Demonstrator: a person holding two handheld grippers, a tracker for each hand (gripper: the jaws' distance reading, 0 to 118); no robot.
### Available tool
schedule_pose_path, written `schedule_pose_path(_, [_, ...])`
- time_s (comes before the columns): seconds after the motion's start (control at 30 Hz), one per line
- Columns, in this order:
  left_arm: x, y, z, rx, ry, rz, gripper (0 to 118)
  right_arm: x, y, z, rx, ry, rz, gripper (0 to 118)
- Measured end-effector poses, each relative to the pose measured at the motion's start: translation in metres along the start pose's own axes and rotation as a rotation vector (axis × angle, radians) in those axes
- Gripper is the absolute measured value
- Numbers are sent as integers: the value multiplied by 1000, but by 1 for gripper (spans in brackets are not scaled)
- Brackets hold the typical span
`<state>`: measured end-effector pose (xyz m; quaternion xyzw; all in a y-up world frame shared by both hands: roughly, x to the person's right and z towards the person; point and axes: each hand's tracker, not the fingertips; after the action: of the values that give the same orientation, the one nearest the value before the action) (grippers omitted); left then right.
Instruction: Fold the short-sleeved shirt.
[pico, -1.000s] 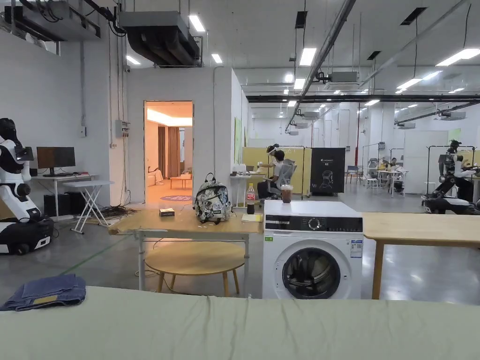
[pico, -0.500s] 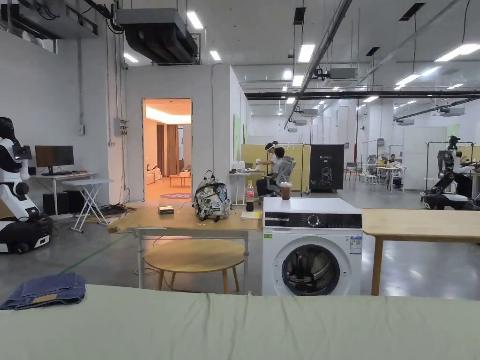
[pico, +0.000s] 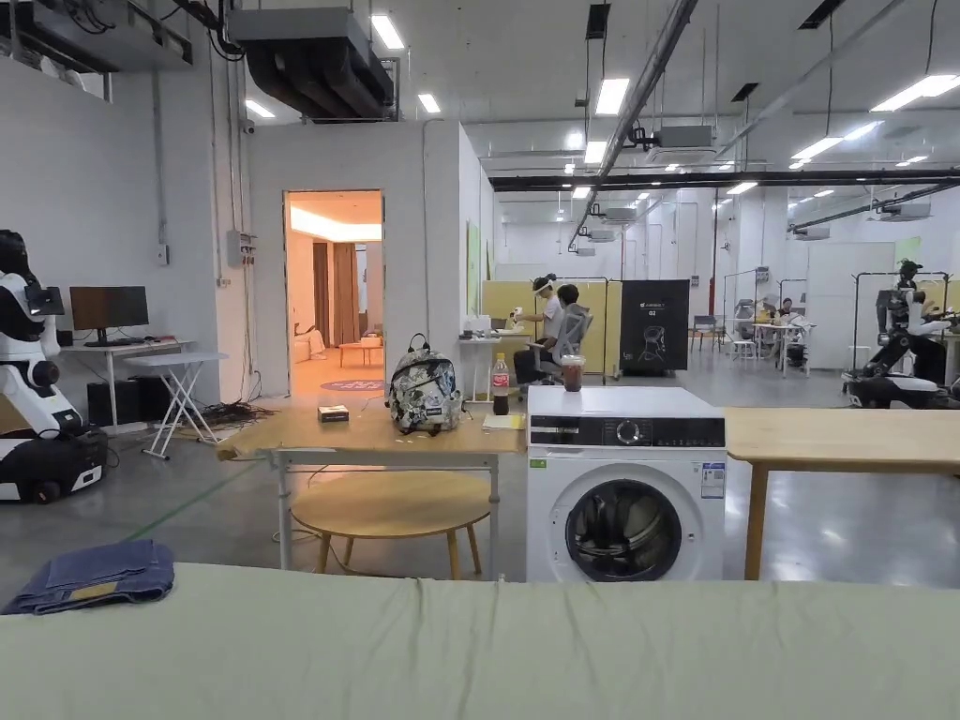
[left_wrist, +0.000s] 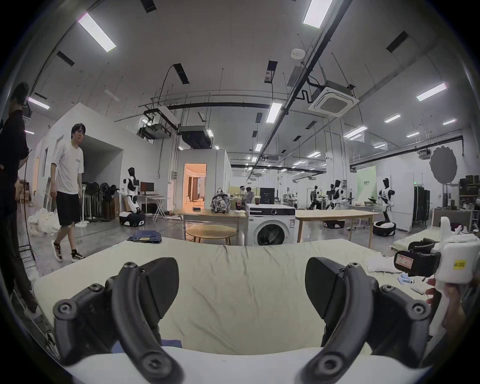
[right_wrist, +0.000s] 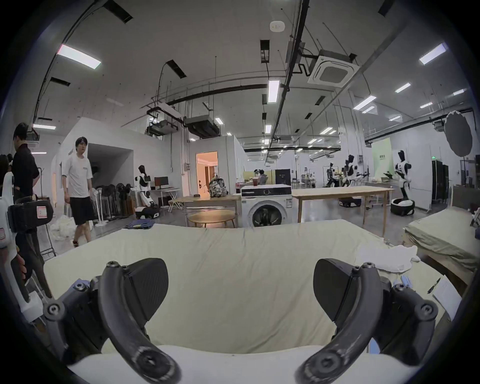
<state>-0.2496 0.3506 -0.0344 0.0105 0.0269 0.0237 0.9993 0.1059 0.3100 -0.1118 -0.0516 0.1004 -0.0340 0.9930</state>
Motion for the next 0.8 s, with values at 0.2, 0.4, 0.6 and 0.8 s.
schedule_pose_path(0.2, [2, 0, -1, -11, 1, -18, 100, 0, 6, -4, -30, 13, -45, 112])
schedule_pose_path(0.4, [-2, 2, -1, -3, 1, 0, 100, 5, 9, -7, -44, -4, -107, 112])
schedule_pose_path(0.6, [-3, 3, -1, 1, 9, 20, 100, 6, 6, -6, -51, -12, -90, 112])
schedule_pose_path(0.8, [-2, 0, -1, -14, 6, 12, 100, 7, 7, -7, -60, 18, -128, 112])
